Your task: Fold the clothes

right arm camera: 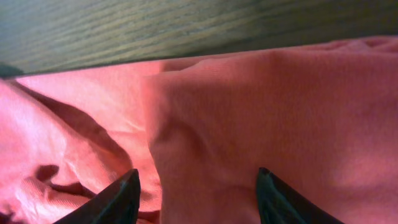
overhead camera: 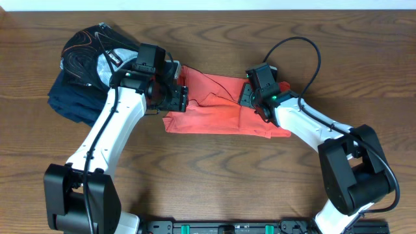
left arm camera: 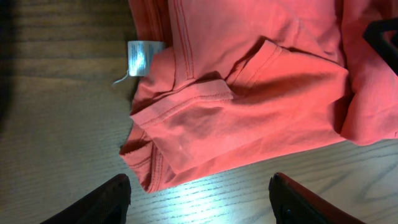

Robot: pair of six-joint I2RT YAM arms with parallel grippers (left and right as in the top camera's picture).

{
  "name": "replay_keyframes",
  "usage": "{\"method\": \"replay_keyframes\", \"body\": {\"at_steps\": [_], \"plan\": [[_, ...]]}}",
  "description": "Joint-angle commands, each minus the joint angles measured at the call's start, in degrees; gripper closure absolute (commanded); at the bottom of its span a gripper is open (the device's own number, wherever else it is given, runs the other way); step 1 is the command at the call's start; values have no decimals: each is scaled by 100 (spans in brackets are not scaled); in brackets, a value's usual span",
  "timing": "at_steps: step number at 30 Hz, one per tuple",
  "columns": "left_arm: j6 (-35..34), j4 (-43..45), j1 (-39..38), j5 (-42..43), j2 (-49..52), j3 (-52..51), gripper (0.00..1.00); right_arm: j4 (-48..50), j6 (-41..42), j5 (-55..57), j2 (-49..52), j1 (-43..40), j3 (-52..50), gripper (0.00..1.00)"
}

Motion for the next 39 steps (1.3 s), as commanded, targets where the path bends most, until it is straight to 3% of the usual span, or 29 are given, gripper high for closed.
{"method": "replay_keyframes", "body": {"at_steps": [1, 3, 6, 8, 10, 12, 15, 22, 26, 37, 39], "plan": [[37, -85, 13, -52, -52, 94, 27, -175, -844, -149, -459, -223, 96, 45], [37, -138, 13, -50, -52, 92, 27, -435, -1152, -372, -855, -389, 96, 52], [33, -177, 11, -44, -52, 90, 27, -929, -1185, -492, -1252, -575, 96, 92], [37, -205, -4, 140, -52, 87, 31, -1366, -1182, -490, -1342, -647, 96, 99], [129, -214, -83, 616, -48, 83, 48, -1781, -1182, -474, -1325, -723, 83, 99], [376, -192, -260, 1113, -26, 79, 57, -2057, -1130, -369, -1250, -820, 4, 99], [426, 35, -710, 1215, 2, 24, 56, -2085, -946, -337, -1047, -1027, -232, 99], [424, 1049, -1797, 1126, 107, -188, 39, -2138, -640, -651, -332, -1460, -726, 99], [387, 1392, -2135, 1001, 442, -188, 37, -2203, -643, -568, -177, -1517, -852, 99], [269, 2343, -2651, 953, 1672, -188, 38, -2312, -815, -485, -328, -1534, -857, 99], [269, 2216, -2651, 953, 1836, -188, 49, -2337, -820, -483, -328, -1534, -857, 99]]}}
